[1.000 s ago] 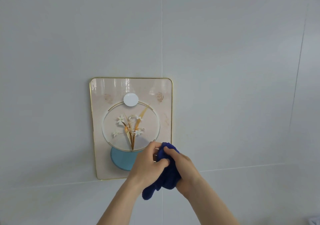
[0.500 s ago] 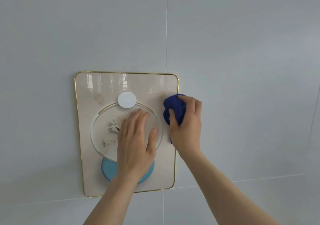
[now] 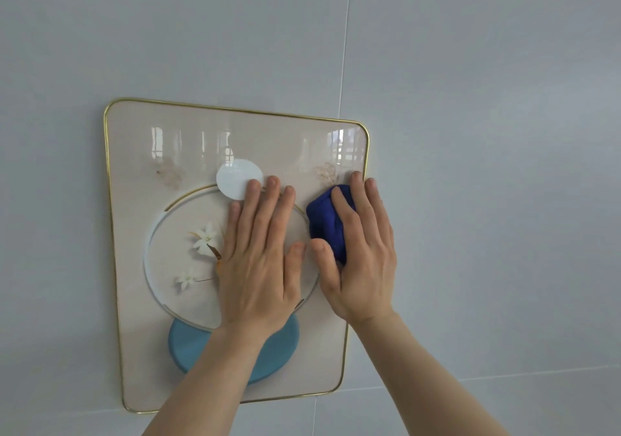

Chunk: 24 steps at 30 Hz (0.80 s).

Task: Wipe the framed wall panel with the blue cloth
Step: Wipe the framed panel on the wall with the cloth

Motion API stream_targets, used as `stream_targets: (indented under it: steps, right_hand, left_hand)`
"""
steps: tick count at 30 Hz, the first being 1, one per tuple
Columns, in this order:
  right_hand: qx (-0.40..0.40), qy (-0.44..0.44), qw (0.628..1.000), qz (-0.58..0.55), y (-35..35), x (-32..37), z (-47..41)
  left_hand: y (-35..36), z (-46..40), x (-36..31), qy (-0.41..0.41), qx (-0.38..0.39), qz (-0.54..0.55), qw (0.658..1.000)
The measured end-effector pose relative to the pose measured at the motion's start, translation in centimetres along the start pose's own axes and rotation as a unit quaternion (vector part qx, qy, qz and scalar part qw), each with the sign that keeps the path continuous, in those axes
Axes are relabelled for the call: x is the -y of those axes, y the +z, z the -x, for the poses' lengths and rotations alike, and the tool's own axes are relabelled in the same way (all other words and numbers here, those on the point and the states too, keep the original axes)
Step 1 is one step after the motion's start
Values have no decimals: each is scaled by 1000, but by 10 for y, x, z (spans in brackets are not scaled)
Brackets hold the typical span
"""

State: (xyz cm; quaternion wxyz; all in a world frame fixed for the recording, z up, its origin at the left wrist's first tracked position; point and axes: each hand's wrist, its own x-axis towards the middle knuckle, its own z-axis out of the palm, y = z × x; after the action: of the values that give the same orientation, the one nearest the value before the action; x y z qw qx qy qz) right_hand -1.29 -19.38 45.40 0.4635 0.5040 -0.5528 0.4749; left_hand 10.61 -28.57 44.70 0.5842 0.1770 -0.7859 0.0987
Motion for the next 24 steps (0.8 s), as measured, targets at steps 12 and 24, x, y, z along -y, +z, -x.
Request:
stream_targets:
  steps: [12,24]
  right_hand:
    - [-76,-4,996,45,22,-6,9]
    - [2,-27,998,59,13,-13,78]
  left_hand:
    - [10,0,2,3,-23,-61,998]
    - [11,1,2,2,-35,-67,997]
